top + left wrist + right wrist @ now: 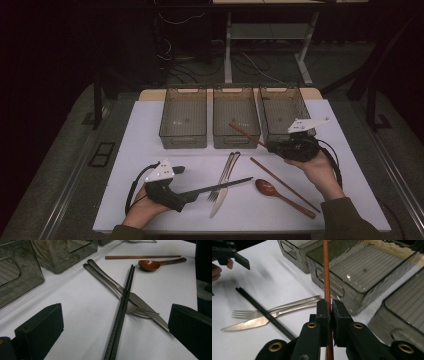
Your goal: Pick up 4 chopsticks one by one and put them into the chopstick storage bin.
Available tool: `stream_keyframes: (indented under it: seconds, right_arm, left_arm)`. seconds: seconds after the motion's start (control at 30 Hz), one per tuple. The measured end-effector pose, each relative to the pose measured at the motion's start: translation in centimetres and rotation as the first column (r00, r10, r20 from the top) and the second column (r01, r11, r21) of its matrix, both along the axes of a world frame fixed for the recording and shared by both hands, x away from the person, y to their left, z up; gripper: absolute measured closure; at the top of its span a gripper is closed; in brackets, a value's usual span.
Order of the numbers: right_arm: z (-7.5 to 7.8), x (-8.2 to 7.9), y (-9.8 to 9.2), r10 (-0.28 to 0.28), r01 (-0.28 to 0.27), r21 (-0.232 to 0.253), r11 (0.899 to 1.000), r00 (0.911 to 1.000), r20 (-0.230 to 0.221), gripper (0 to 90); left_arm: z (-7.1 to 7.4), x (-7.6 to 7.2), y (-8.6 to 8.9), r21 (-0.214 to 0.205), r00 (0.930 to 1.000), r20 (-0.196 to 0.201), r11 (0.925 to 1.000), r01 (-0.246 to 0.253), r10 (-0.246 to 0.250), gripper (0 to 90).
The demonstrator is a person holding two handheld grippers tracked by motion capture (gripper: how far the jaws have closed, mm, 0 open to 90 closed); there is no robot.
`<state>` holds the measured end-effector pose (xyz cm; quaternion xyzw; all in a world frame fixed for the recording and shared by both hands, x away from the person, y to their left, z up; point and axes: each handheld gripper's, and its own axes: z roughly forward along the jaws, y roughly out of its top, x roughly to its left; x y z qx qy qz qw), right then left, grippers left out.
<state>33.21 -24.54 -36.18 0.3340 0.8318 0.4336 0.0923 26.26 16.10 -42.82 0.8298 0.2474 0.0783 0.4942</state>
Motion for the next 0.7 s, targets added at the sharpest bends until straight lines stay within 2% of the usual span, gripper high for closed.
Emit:
stream_keyframes:
  seconds: [0.27,0.47,0.7]
  right_arm:
    - [0.6,1.3,2.1,0.009,-0.009,0.004,1.0,0.9999,0.013,84.2]
    - [0.8,2.6,3.8,0.008,-0.008,0.014,1.0,0.9999,0.006,84.2]
    - [1.1,4.2,5.8,0.002,-0.002,0.003,1.0,1.0,-0.009,84.2]
  left_arm:
    - [0.0,0.0,0.0,0.0,1.0,-0.001,1.0,-0.002,0.002,0.0]
    - [0.0,0.0,0.0,-0.001,1.0,0.0,1.0,-0.001,0.001,0.0]
    - [0.0,0.0,0.0,0.003,1.0,0.0,1.0,-0.001,0.001,0.0]
